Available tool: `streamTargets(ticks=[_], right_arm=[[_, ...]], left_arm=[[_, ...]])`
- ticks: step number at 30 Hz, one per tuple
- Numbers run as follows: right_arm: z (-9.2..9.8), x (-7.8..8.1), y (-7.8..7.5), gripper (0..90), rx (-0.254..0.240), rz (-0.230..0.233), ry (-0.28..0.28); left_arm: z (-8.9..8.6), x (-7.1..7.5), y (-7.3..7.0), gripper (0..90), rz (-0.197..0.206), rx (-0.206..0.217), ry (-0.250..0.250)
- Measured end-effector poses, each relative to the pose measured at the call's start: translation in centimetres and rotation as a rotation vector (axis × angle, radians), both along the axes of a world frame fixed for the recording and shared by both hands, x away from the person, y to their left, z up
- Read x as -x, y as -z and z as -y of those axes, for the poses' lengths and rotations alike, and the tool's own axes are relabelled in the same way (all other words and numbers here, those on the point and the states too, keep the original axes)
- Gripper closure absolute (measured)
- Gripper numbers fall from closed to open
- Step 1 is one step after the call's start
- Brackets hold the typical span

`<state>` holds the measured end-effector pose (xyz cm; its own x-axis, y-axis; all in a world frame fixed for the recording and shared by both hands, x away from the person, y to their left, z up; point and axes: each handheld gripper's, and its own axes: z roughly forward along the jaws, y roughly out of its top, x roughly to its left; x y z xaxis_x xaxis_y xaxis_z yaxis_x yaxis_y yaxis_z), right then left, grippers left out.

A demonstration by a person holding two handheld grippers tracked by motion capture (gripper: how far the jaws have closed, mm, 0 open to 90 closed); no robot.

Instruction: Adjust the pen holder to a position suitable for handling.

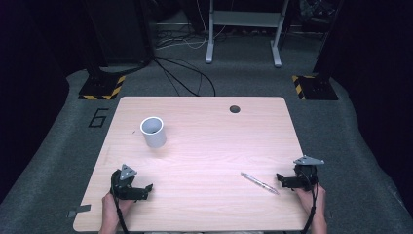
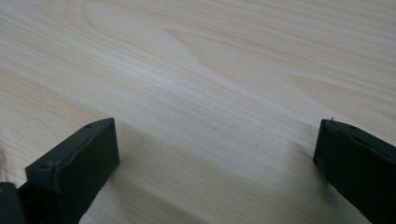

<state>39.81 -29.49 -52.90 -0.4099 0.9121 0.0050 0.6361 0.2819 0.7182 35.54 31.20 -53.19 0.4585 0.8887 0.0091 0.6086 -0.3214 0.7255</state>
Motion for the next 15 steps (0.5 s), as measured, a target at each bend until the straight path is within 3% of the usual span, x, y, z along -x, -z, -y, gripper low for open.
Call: streamTargets(ticks=[5, 8, 9, 10, 11, 12, 15], right_arm=[[0.0, 0.0, 0.0, 0.0, 0.004, 0.004, -0.004], [0.0, 0.0, 0.0, 0.0, 0.004, 0.003, -0.003], [0.0, 0.0, 0.0, 0.0, 0.003, 0.004, -0.001], [0.0, 0.0, 0.0, 0.0, 0.003, 0.004, -0.002], [0.0, 0.0, 0.0, 0.0, 0.004, 0.003, -0.003], [0.1, 0.0, 0.0, 0.0, 0.006, 0.003, -0.007], [0.1, -0.1, 0.0, 0.0, 0.005, 0.002, -0.007]], left_arm=[[0.0, -0.1, -0.1, 0.0, -0.011, -0.006, 0.008], [0.2, -0.2, 0.0, 0.0, 0.007, -0.005, -0.005], [0.2, -0.2, -0.1, 0.0, -0.009, -0.009, 0.003], [0.3, -0.3, 0.0, 0.0, 0.005, 0.000, -0.002], [0.3, -0.4, -0.3, 0.1, -0.015, 0.003, -0.001], [0.5, -0.7, -0.5, 0.1, 0.003, 0.021, -0.005], [0.5, -0.9, -1.0, 0.1, -0.003, 0.024, 0.001]])
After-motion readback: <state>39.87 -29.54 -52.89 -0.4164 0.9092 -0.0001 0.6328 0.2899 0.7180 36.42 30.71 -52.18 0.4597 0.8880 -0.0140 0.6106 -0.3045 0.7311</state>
